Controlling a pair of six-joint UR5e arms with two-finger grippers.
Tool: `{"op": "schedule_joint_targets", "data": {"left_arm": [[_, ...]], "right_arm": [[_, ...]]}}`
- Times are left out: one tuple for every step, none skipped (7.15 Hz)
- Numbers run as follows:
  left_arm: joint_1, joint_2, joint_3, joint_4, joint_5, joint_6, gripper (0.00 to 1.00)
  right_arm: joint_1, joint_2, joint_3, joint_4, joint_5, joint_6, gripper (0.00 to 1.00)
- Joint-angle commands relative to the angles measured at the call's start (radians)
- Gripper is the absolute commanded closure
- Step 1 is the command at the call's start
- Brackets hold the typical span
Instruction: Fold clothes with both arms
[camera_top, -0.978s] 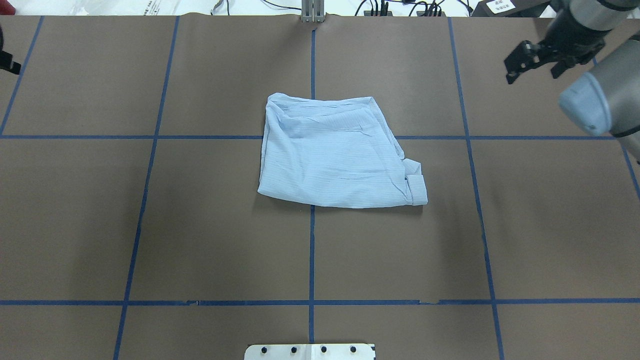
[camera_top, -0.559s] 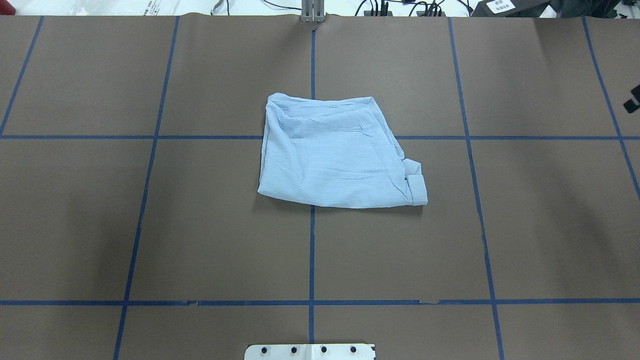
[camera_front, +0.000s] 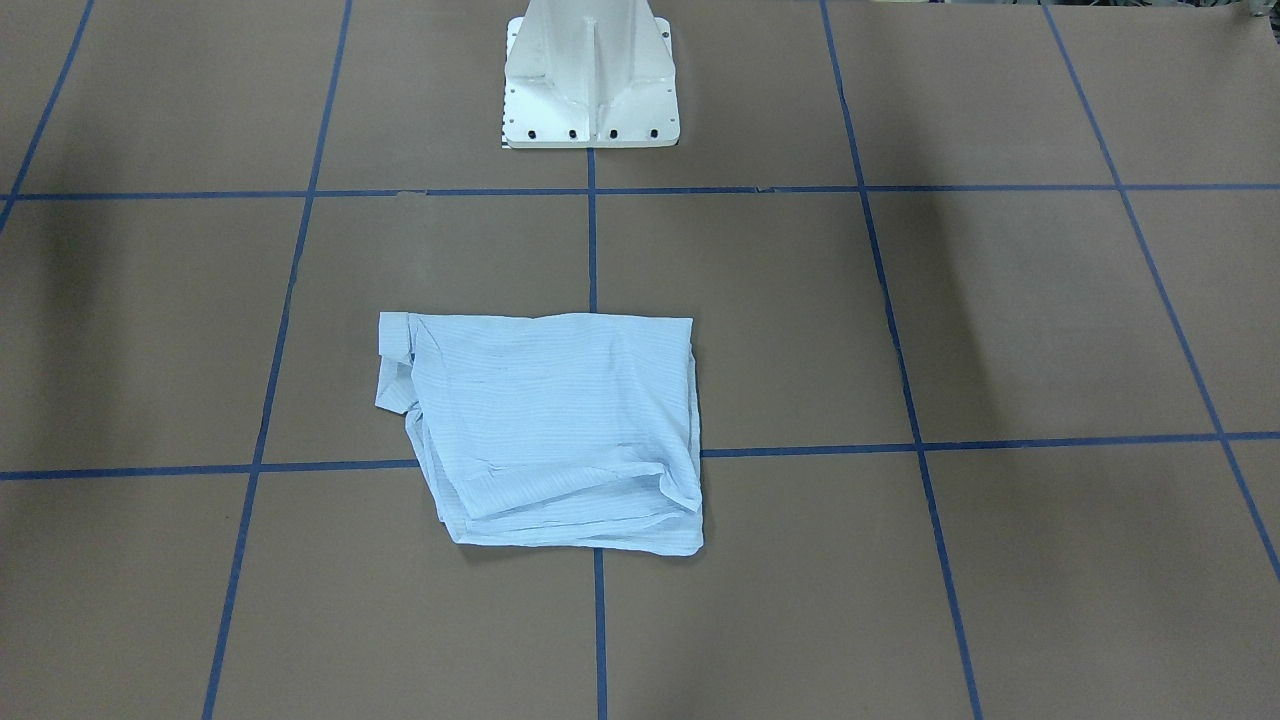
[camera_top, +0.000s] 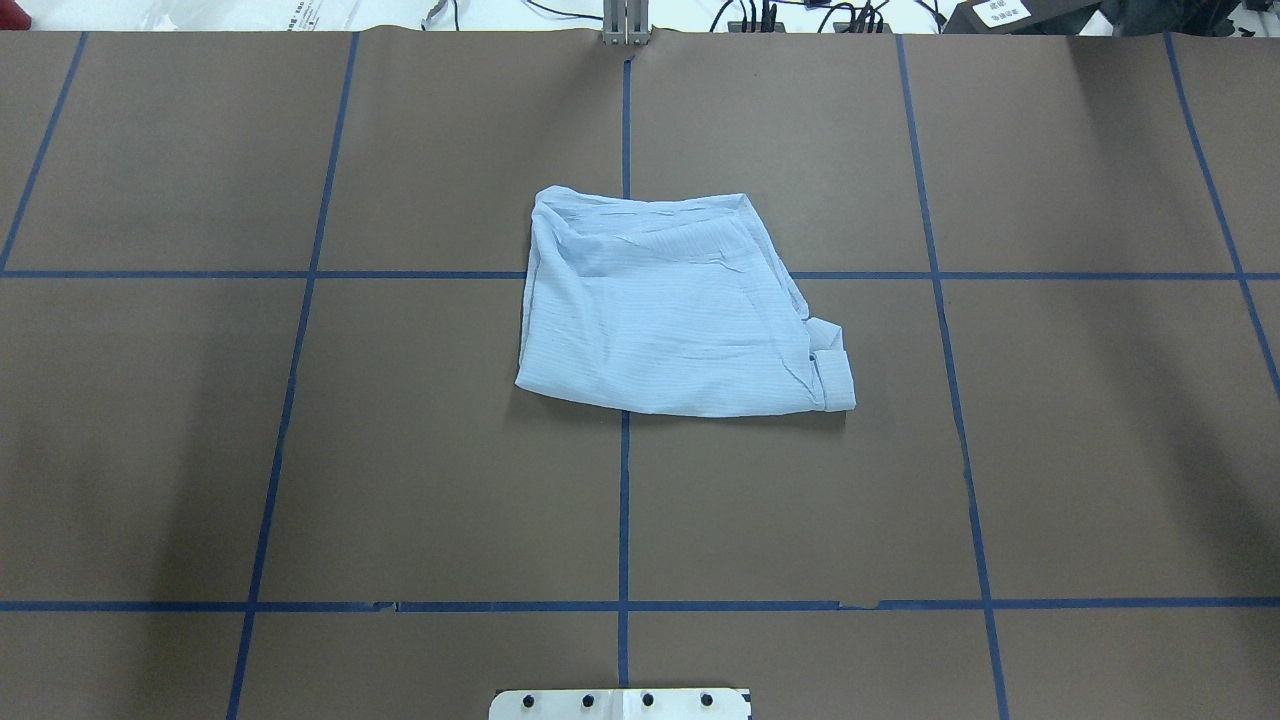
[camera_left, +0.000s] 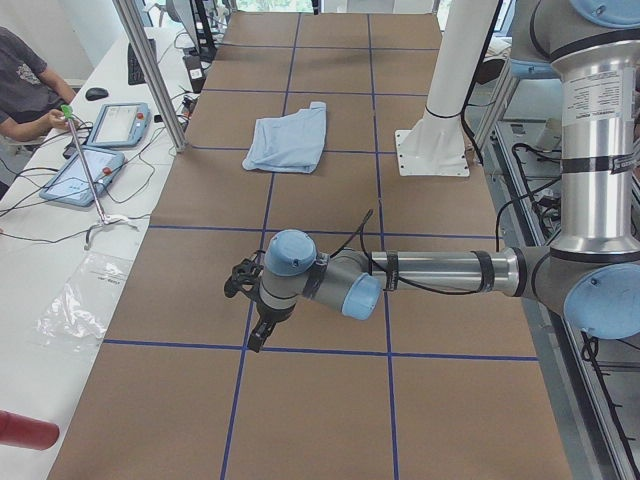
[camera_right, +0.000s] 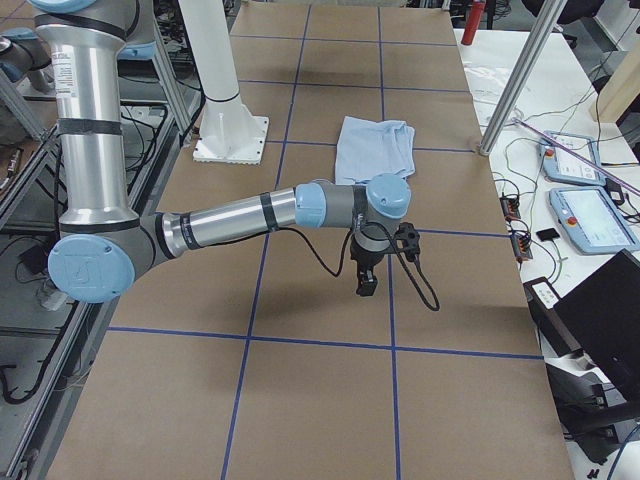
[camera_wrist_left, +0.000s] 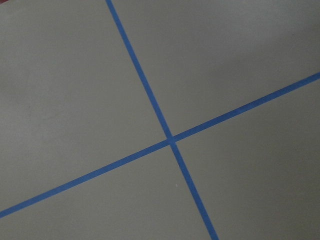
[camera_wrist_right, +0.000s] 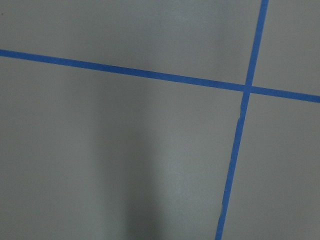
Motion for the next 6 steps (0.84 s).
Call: {"op": "schedule_joint_targets", "data": {"left_arm": [[-0.004, -0.076, -0.033, 0.233, 0.008, -0.004, 0.01], [-0.005, -0.095, -0.039, 0.294, 0.000, 0.001, 0.01], [-0.007, -0.079, -0.028, 0.292, -0.007, 0.012, 0.01], [-0.007, -0.078, -0.022, 0.293, -0.057, 0.012, 0.01], [-0.007, -0.078, 0.007, 0.289, -0.085, 0.013, 0.01], [-0.009, -0.077, 0.024, 0.284, -0.099, 0.013, 0.01]], "right_arm": [[0.045, 0.000, -0.029, -0.001, 0.004, 0.015, 0.00], [0.049, -0.005, -0.037, -0.001, 0.004, 0.015, 0.00], [0.053, -0.009, -0.043, -0.001, 0.006, 0.013, 0.00], [0.070, -0.011, -0.052, -0.001, 0.009, 0.015, 0.00], [0.095, -0.010, -0.087, -0.001, 0.047, 0.013, 0.00], [0.121, -0.013, -0.122, -0.001, 0.119, 0.012, 0.00]]}}
